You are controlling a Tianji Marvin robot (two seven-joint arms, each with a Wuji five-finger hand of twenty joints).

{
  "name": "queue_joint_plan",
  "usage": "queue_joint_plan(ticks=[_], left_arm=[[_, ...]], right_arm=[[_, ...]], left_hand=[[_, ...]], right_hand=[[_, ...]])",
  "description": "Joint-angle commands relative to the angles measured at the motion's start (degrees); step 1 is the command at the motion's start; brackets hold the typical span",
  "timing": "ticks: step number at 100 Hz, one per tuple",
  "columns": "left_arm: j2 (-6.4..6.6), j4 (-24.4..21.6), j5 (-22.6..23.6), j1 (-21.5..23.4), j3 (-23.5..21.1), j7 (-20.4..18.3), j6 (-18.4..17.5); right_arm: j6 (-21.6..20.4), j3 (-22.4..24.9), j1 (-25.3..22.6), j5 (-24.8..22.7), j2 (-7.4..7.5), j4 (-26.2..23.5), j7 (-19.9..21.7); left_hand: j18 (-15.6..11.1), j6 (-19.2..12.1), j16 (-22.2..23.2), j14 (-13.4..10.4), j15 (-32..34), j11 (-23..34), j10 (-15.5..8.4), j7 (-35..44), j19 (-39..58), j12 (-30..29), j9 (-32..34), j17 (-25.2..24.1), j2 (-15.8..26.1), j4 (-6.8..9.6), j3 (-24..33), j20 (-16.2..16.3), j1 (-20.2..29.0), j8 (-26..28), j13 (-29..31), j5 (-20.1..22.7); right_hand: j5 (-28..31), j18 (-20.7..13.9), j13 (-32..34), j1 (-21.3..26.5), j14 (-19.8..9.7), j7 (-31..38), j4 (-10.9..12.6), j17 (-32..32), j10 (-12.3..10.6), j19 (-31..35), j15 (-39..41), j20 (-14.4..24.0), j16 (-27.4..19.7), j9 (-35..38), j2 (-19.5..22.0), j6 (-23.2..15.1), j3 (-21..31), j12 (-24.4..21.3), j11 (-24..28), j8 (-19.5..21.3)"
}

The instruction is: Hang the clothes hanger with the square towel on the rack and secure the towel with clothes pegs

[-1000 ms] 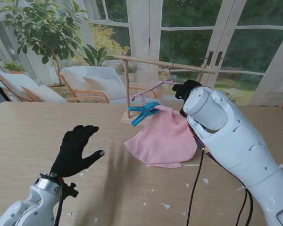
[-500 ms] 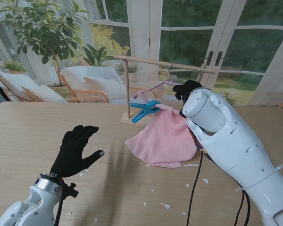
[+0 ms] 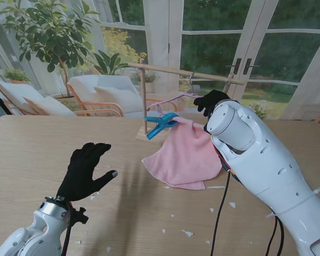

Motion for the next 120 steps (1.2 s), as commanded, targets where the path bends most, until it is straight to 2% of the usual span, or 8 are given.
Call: queue_joint_plan(ticks=[1,23,54,78,94,95,105,120], left_arm=[[-0.12,0.0,0.1,0.1,0.0,-0.5,0.0],[-0.1,0.4,0.9,-0.1,0.0,-0.1,-0.2],[-0.06,0.7,1.2,-0.3,0.0,0.0,-0.6],[-0.04,1.0,1.4,-0.4,0.1,0.2,-1.1],[-0.01,1.1,1.4,-0.5,0.1,0.0,-1.4],[-0.01,1.1,1.3,-0.5,0.1,0.0,-1.4],[0.03,1.1,1.3,-0.6,0.1,-0.2,-1.5],[0.11,1.0,1.2,-0.7,0.2,-0.8,-1.0]], right_arm=[[-0.5,0.0,-0.4,-0.2,-0.15,-0.7,1.1],[-1.8,0.6,-0.8,-0.1,0.0,-1.1,1.5],[-2.6,1.1,-1.9,-1.0,-0.01,-2.7,0.9],[-2.7,1.7,-3.8,-1.9,-0.31,-5.0,-0.8],[-2.0,2.0,-5.4,-4.1,0.0,-7.4,-0.8],[-2.0,2.1,-5.5,-4.2,-0.01,-7.6,-0.9],[-2.0,2.5,-6.9,-5.6,-0.01,-9.3,-1.7],[-1.4,2.9,-8.8,-7.4,0.21,-12.6,-1.9]], left_hand=[[-1.1,0.3,0.8,-0.1,-0.2,0.6,-0.3,0.6,0.7,0.5,0.2,-0.8,-0.6,0.49,1.6,1.1,-0.3,-0.7,0.3,0.2],[-1.0,0.4,0.9,0.1,-0.2,0.7,-0.2,0.7,0.7,0.5,0.3,-0.9,-1.8,0.39,2.7,1.6,0.2,-0.7,0.5,0.3],[-0.9,0.5,1.0,0.3,-0.2,0.8,-0.3,0.7,0.5,0.5,0.5,-0.9,-3.5,0.06,4.4,2.0,0.1,-0.8,0.6,0.4],[-0.8,0.6,1.0,0.3,-0.3,0.7,-0.1,0.8,0.4,0.5,0.6,-0.9,-4.1,-0.16,5.4,2.2,-0.1,-0.8,0.7,0.4],[-0.6,0.6,1.0,0.3,-0.3,0.7,-0.3,0.8,0.3,0.5,0.5,-0.9,-4.1,-0.26,5.6,2.2,-0.2,-0.9,0.6,0.4],[-0.6,0.5,1.0,0.3,-0.3,0.7,0.3,0.8,0.3,0.4,0.5,-0.9,-4.1,-0.27,5.6,2.2,-0.3,-0.9,0.6,0.5],[-0.5,0.6,0.9,0.4,-0.3,0.4,0.5,0.7,0.1,0.3,0.5,-0.9,-4.1,-0.3,5.6,2.2,-0.3,-0.9,0.6,0.5],[-0.4,0.5,0.8,0.4,-0.4,0.5,-0.2,0.6,0.0,0.4,0.5,-0.9,-3.9,-0.28,5.6,2.1,-0.4,-1.0,0.5,0.6]], right_hand=[[-2.3,2.1,-2.1,-1.2,1.1,-2.3,-2.2,-2.6,0.9,-3.0,-2.9,19.8,-1.3,-1.9,-2.1,1.1,0.3,-2.1,-2.8,-1.6],[-7.7,3.1,-10.9,-2.6,0.2,-7.9,-3.3,-17.1,2.0,-18.9,-14.1,17.2,-5.2,-8.5,-2.8,3.5,-2.3,-4.3,-8.0,-5.2],[-14.7,3.5,-19.2,-5.0,-0.1,-12.8,-4.2,-24.8,3.1,-29.8,-20.2,15.5,-8.3,-17.1,-2.9,6.4,-5.7,-5.3,-11.5,-8.6],[-17.8,4.2,-22.7,-4.5,0.0,-14.3,-4.1,-27.2,2.7,-32.8,-20.6,15.4,-8.8,-20.6,-2.0,7.5,-6.6,-5.3,-11.7,-10.1],[-19.0,4.5,-23.5,-4.3,-0.1,-14.1,-3.9,-27.5,2.1,-32.3,-19.1,16.9,-8.0,-21.9,-1.2,7.3,-7.1,-4.8,-10.8,-10.6],[-19.0,4.5,-23.5,-4.2,0.0,-14.1,-3.9,-27.5,2.1,-32.2,-18.9,17.1,-7.9,-21.9,-1.2,7.3,-7.2,-4.8,-10.7,-10.6],[-19.1,4.5,-23.4,-4.1,0.0,-13.8,-3.9,-27.3,1.9,-31.9,-18.2,17.7,-7.5,-22.0,-0.8,7.1,-7.4,-4.7,-10.2,-10.7],[-19.2,4.5,-23.3,-4.0,0.5,-13.6,-3.8,-26.4,2.0,-30.6,-16.9,19.0,-6.7,-22.1,-0.5,7.2,-7.7,-4.5,-9.7,-10.9]])
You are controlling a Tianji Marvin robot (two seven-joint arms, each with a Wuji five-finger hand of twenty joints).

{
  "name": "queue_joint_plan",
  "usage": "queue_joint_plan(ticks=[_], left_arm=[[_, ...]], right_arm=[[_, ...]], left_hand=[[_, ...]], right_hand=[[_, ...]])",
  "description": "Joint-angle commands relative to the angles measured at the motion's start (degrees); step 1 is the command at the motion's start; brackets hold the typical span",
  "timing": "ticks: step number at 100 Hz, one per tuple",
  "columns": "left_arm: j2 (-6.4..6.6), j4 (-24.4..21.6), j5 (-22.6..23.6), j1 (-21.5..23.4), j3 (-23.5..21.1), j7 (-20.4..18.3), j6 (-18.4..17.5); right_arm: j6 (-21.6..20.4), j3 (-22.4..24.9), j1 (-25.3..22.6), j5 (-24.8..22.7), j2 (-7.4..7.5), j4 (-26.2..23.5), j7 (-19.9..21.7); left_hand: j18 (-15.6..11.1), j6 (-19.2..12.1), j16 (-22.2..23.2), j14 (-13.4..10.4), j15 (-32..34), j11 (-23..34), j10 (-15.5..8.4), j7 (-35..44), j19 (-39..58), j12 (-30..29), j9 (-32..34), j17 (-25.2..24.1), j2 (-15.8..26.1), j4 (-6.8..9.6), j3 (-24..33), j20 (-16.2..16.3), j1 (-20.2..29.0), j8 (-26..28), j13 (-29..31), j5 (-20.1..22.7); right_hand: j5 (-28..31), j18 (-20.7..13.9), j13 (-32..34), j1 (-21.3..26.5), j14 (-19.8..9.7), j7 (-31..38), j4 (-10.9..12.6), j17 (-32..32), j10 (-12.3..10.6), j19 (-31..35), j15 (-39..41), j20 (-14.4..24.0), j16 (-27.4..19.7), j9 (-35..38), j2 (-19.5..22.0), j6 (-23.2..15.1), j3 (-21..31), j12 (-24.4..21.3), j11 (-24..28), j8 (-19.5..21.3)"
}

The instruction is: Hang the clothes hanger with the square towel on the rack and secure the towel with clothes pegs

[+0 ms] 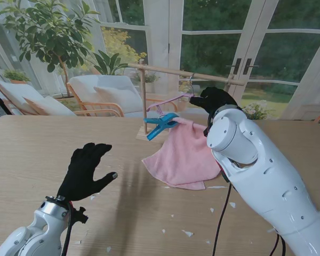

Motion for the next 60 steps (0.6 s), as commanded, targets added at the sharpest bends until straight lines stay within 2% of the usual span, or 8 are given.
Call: queue_joint_plan(ticks=[1,19,30,46,47,60], left_arm=[[0.0,-0.2,-0.1,0.1,0.2,-1.1,0.3],[0.03,-0.1,0.1,-0.1,0.4,-1.1,0.3],[0.06,0.0,-0.1,-0.3,0.7,-1.3,0.4],[0.09,0.1,-0.1,-0.6,1.0,-1.5,0.5],[0.09,0.1,-0.1,-0.7,1.1,-1.5,0.4],[0.1,0.1,-0.2,-0.7,1.2,-1.5,0.4]], right_arm=[[0.7,-0.1,-1.1,-0.5,-0.1,-2.1,1.0],[1.9,0.1,-3.2,-3.2,0.53,-5.6,2.1],[1.5,0.5,-4.5,-4.3,0.65,-7.0,2.1],[0.7,0.8,-6.2,-5.6,0.56,-8.4,1.3],[0.6,0.8,-6.3,-5.7,0.56,-8.5,1.2],[-0.1,0.9,-7.8,-7.5,0.41,-9.7,0.1]], left_hand=[[-0.4,0.4,0.7,-0.2,-0.4,0.4,-0.2,0.1,-0.1,0.3,-0.1,-0.8,-0.6,-0.28,1.3,0.7,-0.4,-0.9,0.0,0.6],[-0.3,0.5,0.6,-0.2,-0.4,0.3,-0.2,0.0,-0.2,0.3,-0.1,-0.8,-0.5,-0.29,1.5,0.6,-0.5,-0.9,0.0,0.7],[-0.3,0.5,0.6,-0.2,-0.5,0.2,-0.2,-0.1,-0.2,0.2,-0.1,-0.8,-0.5,-0.27,1.5,0.6,-0.5,-1.0,-0.1,0.7],[-0.3,0.6,0.5,-0.2,-0.4,0.2,-0.3,-0.3,-0.3,0.2,-0.1,-0.8,-0.4,-0.26,1.5,0.4,-0.5,-1.0,-0.1,0.7],[-0.3,0.6,0.5,-0.2,-0.4,0.1,0.4,-0.3,-0.3,0.1,-0.2,-0.8,-0.6,-0.27,1.5,0.4,-0.4,-1.0,-0.1,0.7],[-0.3,0.5,0.5,-0.2,-0.4,0.2,-0.2,-0.4,-0.4,0.1,0.0,-0.8,-0.6,-0.27,1.5,0.3,-0.5,-1.1,-0.1,0.8]], right_hand=[[-1.6,1.2,-1.0,-0.9,0.0,0.3,-2.7,0.5,-0.6,1.3,0.9,19.0,0.8,-1.0,1.2,0.6,-1.5,0.5,1.1,-0.8],[-2.3,1.5,-2.6,-0.6,0.5,-0.1,-2.6,-0.9,-0.4,0.6,0.2,19.1,0.6,-2.1,2.4,0.8,-2.4,0.2,0.4,-1.2],[-2.7,2.2,-3.7,0.1,0.9,-1.1,-2.3,-2.4,0.1,-2.7,-2.5,17.8,-1.0,-2.6,3.1,1.2,-3.9,-0.5,-1.0,-1.9],[-3.5,2.7,-7.1,0.4,1.4,-3.7,-2.1,-5.7,1.8,-9.2,-7.9,14.2,-5.8,-3.5,3.6,2.9,-4.5,-3.0,-6.7,-5.0],[-3.6,2.7,-7.3,0.4,1.3,-3.8,-2.1,-5.9,1.8,-9.5,-8.0,14.0,-6.0,-3.6,3.7,3.0,-4.5,-3.1,-6.9,-5.2],[-4.2,3.1,-7.6,0.3,1.8,-3.9,-2.1,-6.1,1.8,-10.0,-7.7,13.7,-6.3,-3.8,4.0,2.9,-4.6,-3.3,-7.5,-5.7]])
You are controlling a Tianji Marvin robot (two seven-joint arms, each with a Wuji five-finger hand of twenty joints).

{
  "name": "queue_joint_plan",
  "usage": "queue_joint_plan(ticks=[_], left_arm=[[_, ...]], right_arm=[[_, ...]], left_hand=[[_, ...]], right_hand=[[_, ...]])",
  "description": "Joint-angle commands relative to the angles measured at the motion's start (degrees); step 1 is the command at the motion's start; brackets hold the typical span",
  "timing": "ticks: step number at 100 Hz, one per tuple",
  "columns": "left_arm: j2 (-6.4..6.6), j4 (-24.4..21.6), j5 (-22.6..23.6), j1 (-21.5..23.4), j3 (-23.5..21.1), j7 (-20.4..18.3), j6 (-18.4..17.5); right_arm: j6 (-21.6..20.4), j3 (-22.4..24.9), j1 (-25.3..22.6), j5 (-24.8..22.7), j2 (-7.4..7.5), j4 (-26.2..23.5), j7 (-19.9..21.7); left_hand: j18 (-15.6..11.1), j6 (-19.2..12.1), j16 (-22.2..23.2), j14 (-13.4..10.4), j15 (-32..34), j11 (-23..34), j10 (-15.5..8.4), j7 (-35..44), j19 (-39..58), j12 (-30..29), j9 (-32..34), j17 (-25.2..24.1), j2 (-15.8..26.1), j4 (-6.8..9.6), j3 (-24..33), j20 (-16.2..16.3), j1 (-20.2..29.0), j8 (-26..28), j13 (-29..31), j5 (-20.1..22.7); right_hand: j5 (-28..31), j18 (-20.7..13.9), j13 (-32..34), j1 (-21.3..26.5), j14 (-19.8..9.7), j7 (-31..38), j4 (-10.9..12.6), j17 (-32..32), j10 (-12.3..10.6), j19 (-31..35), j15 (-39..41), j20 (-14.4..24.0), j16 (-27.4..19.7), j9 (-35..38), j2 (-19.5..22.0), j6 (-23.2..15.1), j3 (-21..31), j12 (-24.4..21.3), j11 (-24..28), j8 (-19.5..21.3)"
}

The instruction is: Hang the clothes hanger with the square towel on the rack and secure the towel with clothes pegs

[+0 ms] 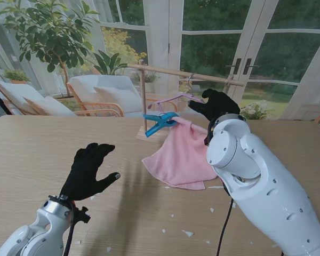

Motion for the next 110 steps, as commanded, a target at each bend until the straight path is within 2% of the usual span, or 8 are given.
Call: queue_joint_plan(ticks=[1,11,14,52,76,79,86,110], left_arm=[[-0.08,-0.1,-0.1,0.1,0.2,-0.9,0.1],[-0.08,-0.2,-0.2,0.1,0.3,-0.9,0.3],[-0.09,-0.2,-0.3,0.1,0.3,-1.0,0.4],[-0.11,-0.7,-2.2,-0.2,1.5,-2.0,1.5],[-0.15,-1.4,-4.4,-0.2,2.2,-3.1,2.1],[-0.14,-1.4,-4.6,-0.2,2.3,-3.2,2.1],[-0.14,-1.6,-5.2,-0.2,2.7,-3.5,2.3],[-0.19,-2.4,-6.6,0.1,3.3,-3.9,2.4]], right_arm=[[-0.3,-0.2,-1.2,-0.4,-0.49,-1.2,0.1],[-0.7,-0.2,-2.4,-1.8,-0.46,-2.5,-0.2],[-0.8,-0.2,-2.8,-2.1,-0.5,-2.9,-0.5],[-4.3,0.1,-9.6,-8.7,-0.72,-8.8,-3.9],[-12.0,-0.2,-16.5,-9.4,-1.65,-11.7,-11.5],[-13.3,-0.3,-17.5,-9.2,-1.75,-11.8,-12.4],[-16.2,-0.5,-19.8,-8.9,-1.85,-12.3,-14.2],[-26.5,-2.1,-27.3,-6.1,-2.65,-10.8,-22.9]], left_hand=[[-0.3,0.5,0.5,-0.1,-0.4,0.2,-0.2,-0.4,-0.4,0.1,0.0,-0.8,-0.6,-0.27,1.5,0.3,-0.5,-1.0,-0.1,0.8],[-0.3,0.5,0.5,-0.2,-0.4,0.1,0.5,-0.4,-0.4,0.1,-0.2,-0.8,-0.6,-0.26,1.6,0.3,-0.5,-1.0,-0.1,0.8],[-0.3,0.6,0.4,-0.1,-0.4,0.1,0.0,-0.4,-0.4,0.1,0.0,-0.8,-0.5,-0.27,1.5,0.3,-0.6,-1.0,-0.1,0.8],[-0.7,0.2,-0.5,-0.4,-0.9,-1.3,-0.1,-1.5,-1.2,-1.1,-0.6,-0.5,2.5,0.22,-2.2,-1.2,-0.4,-1.5,-0.9,0.6],[-1.2,-0.3,-1.1,-0.8,-1.2,-1.9,-0.4,-2.2,-1.8,-1.7,-1.0,-0.4,3.5,0.46,-3.4,-2.2,-0.3,-1.9,-1.4,0.4],[-1.2,-0.3,-1.2,-0.8,-1.2,-2.0,-0.4,-2.3,-1.8,-1.8,-1.1,-0.3,3.5,0.48,-3.6,-2.4,-0.4,-1.9,-1.5,0.3],[-1.4,-0.5,-1.4,-0.9,-1.3,-2.2,-0.5,-2.5,-2.0,-2.0,-1.3,-0.3,3.7,0.56,-3.9,-2.7,-0.3,-2.0,-1.7,0.1],[-1.9,-0.9,-2.0,-1.4,-1.4,-2.9,-1.1,-3.2,-2.6,-2.7,-2.2,0.0,4.4,0.76,-4.8,-4.0,-0.3,-2.4,-2.3,-0.6]], right_hand=[[-1.4,2.0,-1.2,0.1,0.9,-0.7,-2.1,-0.5,0.8,-0.9,0.1,13.7,-0.5,-0.8,1.5,0.9,-1.0,-0.4,-1.1,-0.8],[-1.9,1.8,-0.6,0.4,0.4,1.0,-2.0,0.1,-0.1,1.1,2.6,15.6,1.3,-0.9,1.9,0.7,-1.4,0.6,0.8,-1.1],[-1.9,1.7,-0.6,0.5,0.3,1.3,-2.0,0.1,-0.4,1.3,3.2,16.0,1.9,-1.0,2.1,0.5,-1.6,1.0,1.7,-1.1],[-2.2,1.1,-2.4,1.4,-0.4,1.3,-1.7,-1.9,-1.1,0.1,2.8,16.5,2.5,-2.8,3.7,-0.5,-2.5,1.4,2.7,-0.8],[-3.3,0.3,-5.0,4.2,-1.0,1.3,-0.3,-4.7,-2.6,-3.0,0.8,16.0,1.9,-5.1,6.5,-5.1,-2.6,0.9,1.7,0.5],[-3.2,0.5,-4.9,4.7,-1.0,1.0,1.1,-4.5,-2.9,-4.0,0.5,16.1,1.7,-4.9,6.7,-5.7,-2.7,0.8,1.6,1.2],[-3.4,0.4,-5.8,5.2,-0.8,0.7,1.8,-5.3,-3.2,-4.9,-0.1,16.0,1.4,-5.5,7.0,-6.4,-2.3,0.5,1.0,1.3],[-3.4,-0.2,-7.4,4.9,-0.9,0.0,4.3,-6.4,-4.6,-7.9,-0.8,15.9,0.3,-6.8,6.1,-8.0,2.3,-0.1,-0.2,1.9]])
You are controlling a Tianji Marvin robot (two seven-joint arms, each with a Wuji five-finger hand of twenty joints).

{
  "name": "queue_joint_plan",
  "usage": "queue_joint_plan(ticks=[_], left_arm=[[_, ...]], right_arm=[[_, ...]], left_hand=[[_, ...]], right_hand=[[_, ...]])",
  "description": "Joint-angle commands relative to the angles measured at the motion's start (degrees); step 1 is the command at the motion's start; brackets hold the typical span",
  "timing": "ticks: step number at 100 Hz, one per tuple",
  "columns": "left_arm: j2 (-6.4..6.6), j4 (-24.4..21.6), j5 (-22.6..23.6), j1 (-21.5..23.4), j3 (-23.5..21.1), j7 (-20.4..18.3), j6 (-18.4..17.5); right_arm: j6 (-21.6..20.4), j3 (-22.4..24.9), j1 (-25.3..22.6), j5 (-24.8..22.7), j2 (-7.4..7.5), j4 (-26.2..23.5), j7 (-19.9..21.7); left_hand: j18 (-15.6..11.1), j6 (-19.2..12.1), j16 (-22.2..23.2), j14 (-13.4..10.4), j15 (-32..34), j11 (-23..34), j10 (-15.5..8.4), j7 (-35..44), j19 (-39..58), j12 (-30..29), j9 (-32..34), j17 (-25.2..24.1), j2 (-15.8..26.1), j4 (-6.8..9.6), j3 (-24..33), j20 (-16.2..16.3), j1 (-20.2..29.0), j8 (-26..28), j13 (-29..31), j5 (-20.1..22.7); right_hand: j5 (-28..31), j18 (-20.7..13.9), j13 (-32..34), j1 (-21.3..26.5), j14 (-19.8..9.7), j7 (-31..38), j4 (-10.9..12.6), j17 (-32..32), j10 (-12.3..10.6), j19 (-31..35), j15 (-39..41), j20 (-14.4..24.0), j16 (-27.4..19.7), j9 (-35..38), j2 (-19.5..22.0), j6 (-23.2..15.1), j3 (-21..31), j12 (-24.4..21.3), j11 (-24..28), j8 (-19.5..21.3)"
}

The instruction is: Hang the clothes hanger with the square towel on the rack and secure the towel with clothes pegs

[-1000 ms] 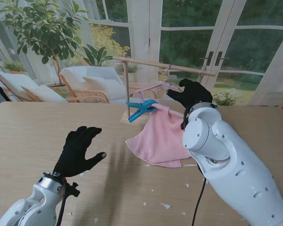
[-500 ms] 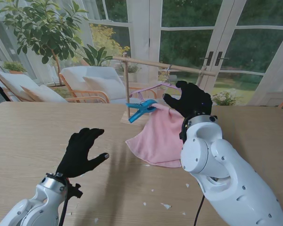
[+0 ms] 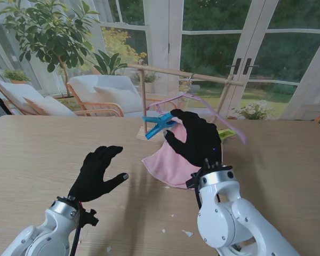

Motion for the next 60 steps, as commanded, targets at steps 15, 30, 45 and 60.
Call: queue_joint_plan(ticks=[15,30,45,60], left_arm=[[-0.25,-0.7,-1.5,0.2,0.5,-1.2,-0.4],[-0.28,-1.3,-2.8,0.9,1.0,-1.4,-0.7],[-0.28,-2.2,-3.5,2.3,1.6,-1.5,-0.7],[-0.34,-2.3,-5.1,3.0,2.7,-1.7,-0.1]], right_arm=[[-7.5,-2.7,-5.2,1.8,-1.5,4.5,-5.7],[-11.8,-3.1,-7.4,2.8,-1.47,6.5,-7.1],[-15.4,-2.5,-9.1,4.3,-1.48,8.4,-7.8],[-18.7,-1.1,-10.5,6.5,-1.25,10.0,-6.5]], left_hand=[[-2.4,-1.1,-1.6,-1.9,-1.0,-2.5,-1.4,-1.8,-3.1,-2.0,-1.7,0.3,2.7,0.84,-2.4,-2.6,0.1,-1.0,-2.4,-0.9],[-3.3,-1.9,-4.3,-2.8,-1.9,-5.0,-2.2,-2.4,-4.0,-3.0,-2.2,0.7,3.7,0.79,-4.1,-5.6,0.2,-1.3,-2.1,-2.0],[-4.6,-2.9,-8.1,-4.0,-2.7,-8.0,-3.4,-2.8,-4.8,-3.6,-3.2,1.1,6.0,0.8,-7.5,-8.9,0.0,-1.4,-1.9,-5.0],[-5.9,-4.4,-12.0,-5.1,-3.2,-10.4,-4.6,-6.9,-5.8,-2.8,-4.2,1.7,9.3,0.89,-12.6,-13.2,-0.3,-3.4,-1.7,-6.0]], right_hand=[[0.6,-0.4,-2.3,-1.3,-0.7,-0.1,4.4,-1.0,-0.6,-3.8,-0.5,16.2,-1.6,-1.3,0.9,-2.0,8.5,-0.2,-0.6,0.3],[-1.2,-1.1,-4.2,-2.8,-0.8,-0.1,4.3,-2.1,-0.9,-4.9,-0.8,16.1,-1.9,-3.0,2.0,-2.0,9.4,-0.3,-0.9,0.0],[-2.4,-1.4,-5.6,-4.4,-0.8,0.5,3.6,-2.9,-1.6,-5.9,-0.8,16.1,-2.0,-4.1,1.9,-2.2,8.1,-0.1,-0.5,0.1],[-5.0,-2.8,-8.2,-5.6,-1.6,0.9,0.3,-4.7,-2.6,-7.9,-1.3,17.5,-2.2,-6.8,3.0,-2.6,2.9,-0.2,-0.3,0.1]])
